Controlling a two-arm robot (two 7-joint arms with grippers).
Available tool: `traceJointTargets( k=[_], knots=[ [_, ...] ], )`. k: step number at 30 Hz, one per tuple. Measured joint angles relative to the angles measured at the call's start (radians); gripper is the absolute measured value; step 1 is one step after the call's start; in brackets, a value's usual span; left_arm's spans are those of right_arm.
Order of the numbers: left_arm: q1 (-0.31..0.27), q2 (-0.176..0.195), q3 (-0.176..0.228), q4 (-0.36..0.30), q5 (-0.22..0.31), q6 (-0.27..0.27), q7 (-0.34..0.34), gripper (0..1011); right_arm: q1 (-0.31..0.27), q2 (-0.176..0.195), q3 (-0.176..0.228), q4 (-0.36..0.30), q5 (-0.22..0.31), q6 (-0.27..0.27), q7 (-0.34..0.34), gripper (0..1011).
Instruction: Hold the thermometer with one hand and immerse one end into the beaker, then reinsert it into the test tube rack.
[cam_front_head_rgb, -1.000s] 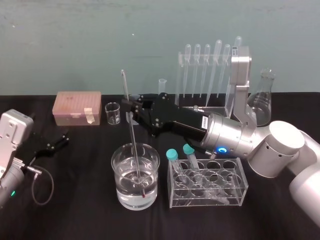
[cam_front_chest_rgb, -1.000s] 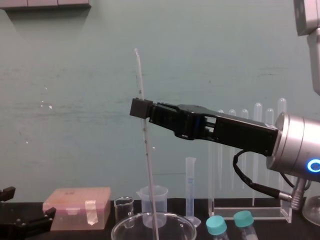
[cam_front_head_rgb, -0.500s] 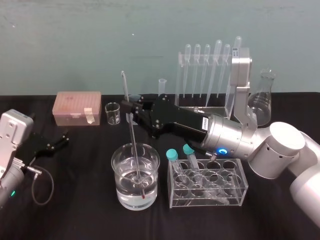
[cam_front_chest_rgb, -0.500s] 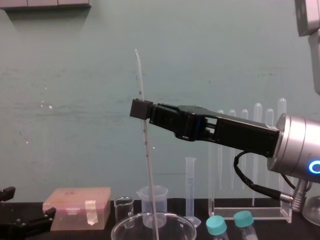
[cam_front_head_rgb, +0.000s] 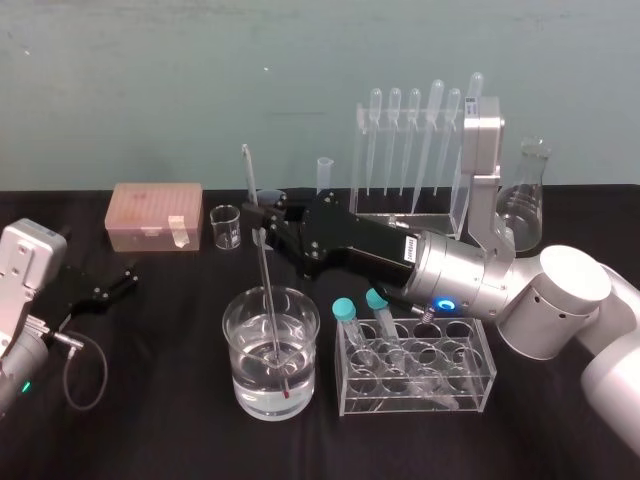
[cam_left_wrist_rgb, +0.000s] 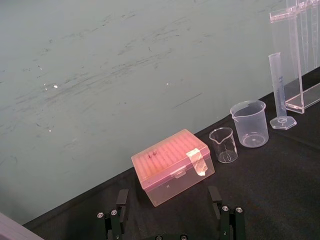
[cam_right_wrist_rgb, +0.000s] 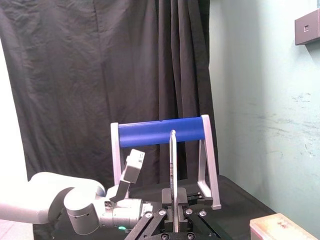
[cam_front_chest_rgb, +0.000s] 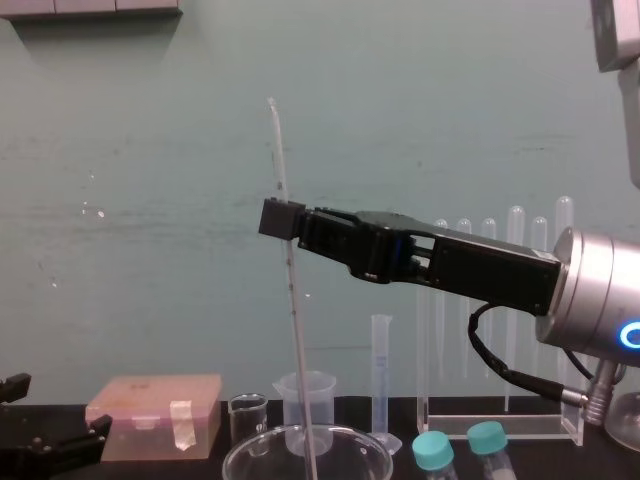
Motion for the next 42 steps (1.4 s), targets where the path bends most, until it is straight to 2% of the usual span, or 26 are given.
traceJointTargets(
  k=[42],
  knots=[
    [0.0, 0.0, 0.0, 0.0, 0.0, 0.0, 0.0, 1008, 0.013, -0.005, 0.004, 0.018, 0.005, -0.004, 0.01, 55]
  ],
)
